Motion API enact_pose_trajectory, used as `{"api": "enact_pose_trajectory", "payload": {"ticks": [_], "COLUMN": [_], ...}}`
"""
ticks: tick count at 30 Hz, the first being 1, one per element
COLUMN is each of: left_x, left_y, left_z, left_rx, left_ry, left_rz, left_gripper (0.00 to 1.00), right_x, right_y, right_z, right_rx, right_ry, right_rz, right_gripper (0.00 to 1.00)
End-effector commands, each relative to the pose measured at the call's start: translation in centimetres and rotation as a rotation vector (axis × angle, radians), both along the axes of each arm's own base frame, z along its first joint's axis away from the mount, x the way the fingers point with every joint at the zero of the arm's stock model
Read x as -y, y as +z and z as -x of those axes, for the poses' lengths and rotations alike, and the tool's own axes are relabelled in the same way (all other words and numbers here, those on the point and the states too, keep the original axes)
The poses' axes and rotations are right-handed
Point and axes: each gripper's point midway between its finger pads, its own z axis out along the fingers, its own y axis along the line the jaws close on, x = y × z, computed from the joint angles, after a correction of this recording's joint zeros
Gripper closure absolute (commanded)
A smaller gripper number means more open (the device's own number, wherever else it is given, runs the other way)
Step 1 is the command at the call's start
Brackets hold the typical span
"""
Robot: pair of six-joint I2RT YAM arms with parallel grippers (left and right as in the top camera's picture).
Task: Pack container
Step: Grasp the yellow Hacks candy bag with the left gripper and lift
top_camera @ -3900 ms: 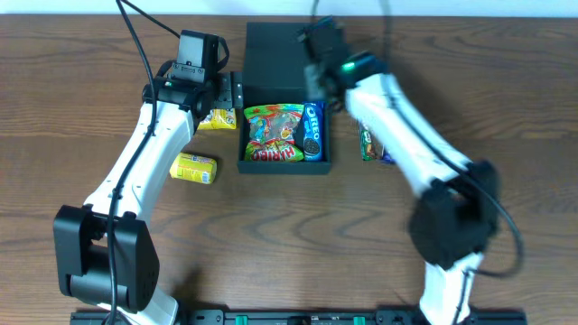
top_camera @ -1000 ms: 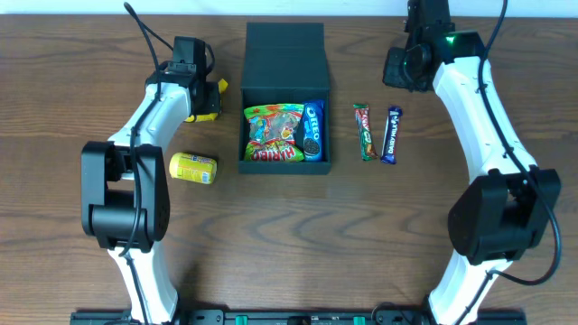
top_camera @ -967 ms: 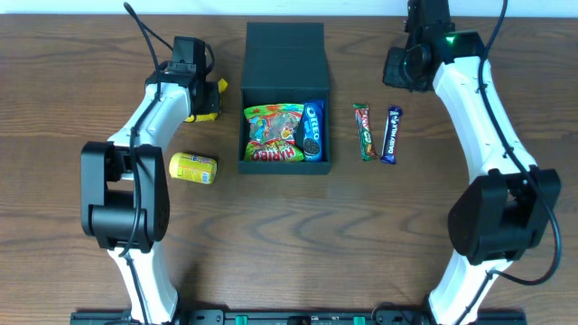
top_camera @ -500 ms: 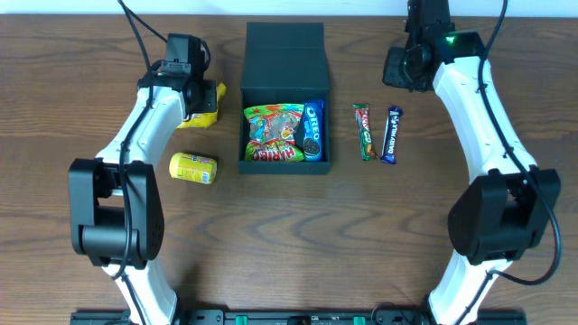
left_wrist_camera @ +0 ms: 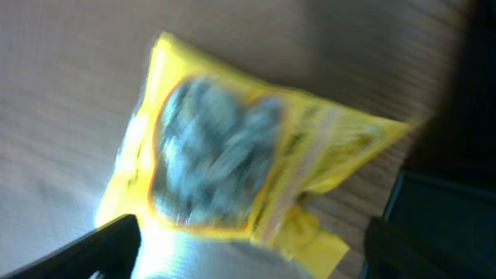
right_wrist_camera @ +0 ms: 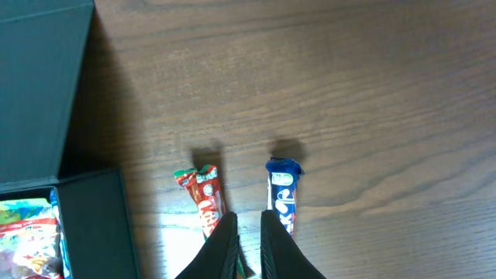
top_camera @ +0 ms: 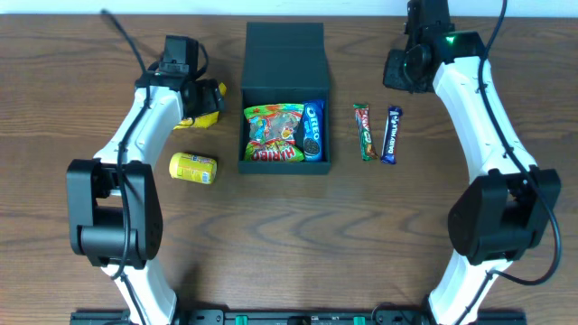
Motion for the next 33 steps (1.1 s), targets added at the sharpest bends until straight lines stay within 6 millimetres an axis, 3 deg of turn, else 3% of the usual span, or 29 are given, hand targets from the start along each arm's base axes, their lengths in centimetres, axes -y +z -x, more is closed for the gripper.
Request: {"api": "enact_pose_trajectory", "payload": {"ticks": [1,3,7,11,25,33], "left_x": [-1.5,-1.8,-1.8,-1.9,-0.5,-1.4], "left_y": [0.9,0.7,0.8,0.7,-4.8,-6.6], "left_z": [0.5,1.0,0.5,-1.0,-0.2,-0.4], "left_rx": [0.021,0.011,0.038,0.086,-0.083,-0.089], "left_ry": [0.523,0.737,0.948,0.953,0.966,0.982], "left_rz": [0.205,0.290,0.388,0.419,0.458,0.439], "left_gripper": [0.05,0.05,0.05,0.05,0.05,0.05], "right_x": [0.1,-0.1,-0.4,-0.5,-0.5,-0.5], "right_y": [-0.1,-0.1,-0.2,-0.2,-0.2,-0.2], "right_z": [0.2,0.2,0.3,0.3,0.3,0.3], "right_rx": [-0.007,-0.009,-0.014,-0.014,-0.012,-0.012], "right_ry": [-0.011,-0.007,0.002,0.003,0.002,0.002], "right_rz": [0.002,-0.005,-0.025,-0.025,-0.025,-0.024], "right_gripper": [0.89,0.88,0.88,0.87,0.85,0.84]}}
